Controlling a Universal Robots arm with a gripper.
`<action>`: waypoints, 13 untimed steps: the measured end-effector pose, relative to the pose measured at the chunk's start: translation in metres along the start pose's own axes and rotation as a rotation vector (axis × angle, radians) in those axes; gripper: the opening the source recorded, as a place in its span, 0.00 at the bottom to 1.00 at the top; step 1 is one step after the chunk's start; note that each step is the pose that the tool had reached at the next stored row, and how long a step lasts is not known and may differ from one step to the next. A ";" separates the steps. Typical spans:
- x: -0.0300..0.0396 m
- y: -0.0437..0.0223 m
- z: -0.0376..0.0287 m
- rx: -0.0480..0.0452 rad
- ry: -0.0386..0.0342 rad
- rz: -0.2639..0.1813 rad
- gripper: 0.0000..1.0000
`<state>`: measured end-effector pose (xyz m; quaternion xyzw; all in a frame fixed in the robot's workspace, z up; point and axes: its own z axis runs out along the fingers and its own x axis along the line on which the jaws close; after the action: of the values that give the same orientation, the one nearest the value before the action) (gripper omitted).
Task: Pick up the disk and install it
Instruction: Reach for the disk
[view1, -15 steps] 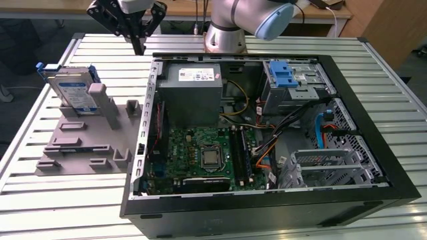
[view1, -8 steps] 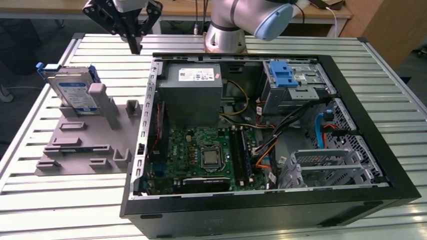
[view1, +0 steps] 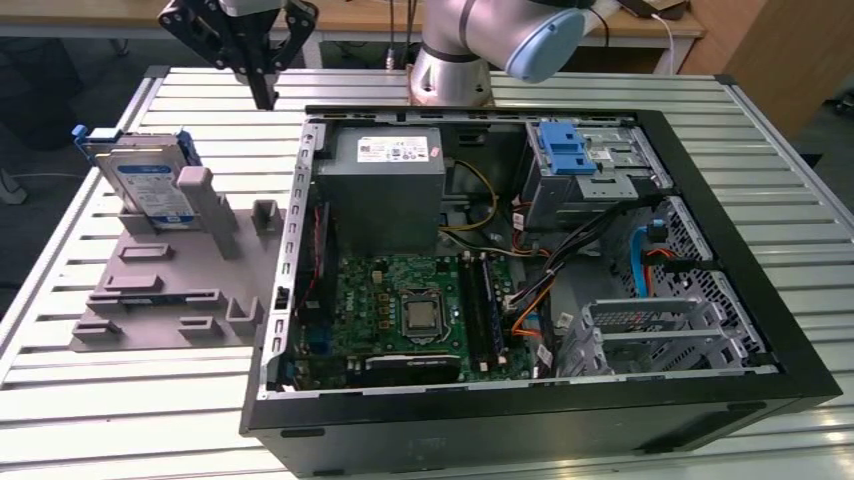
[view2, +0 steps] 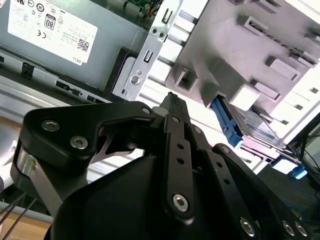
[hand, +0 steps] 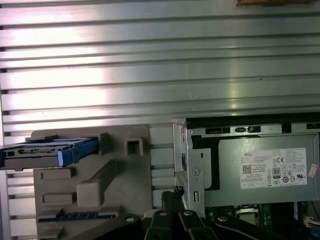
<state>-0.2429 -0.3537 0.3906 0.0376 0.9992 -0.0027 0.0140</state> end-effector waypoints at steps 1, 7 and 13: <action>0.0005 0.0002 0.0000 0.0001 0.0000 0.000 0.11; 0.0056 0.0016 0.0002 0.0001 0.0000 0.000 0.11; 0.0125 0.0040 0.0001 0.0001 0.0000 0.000 0.11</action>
<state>-0.2550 -0.3488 0.3901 0.0375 0.9992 -0.0027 0.0140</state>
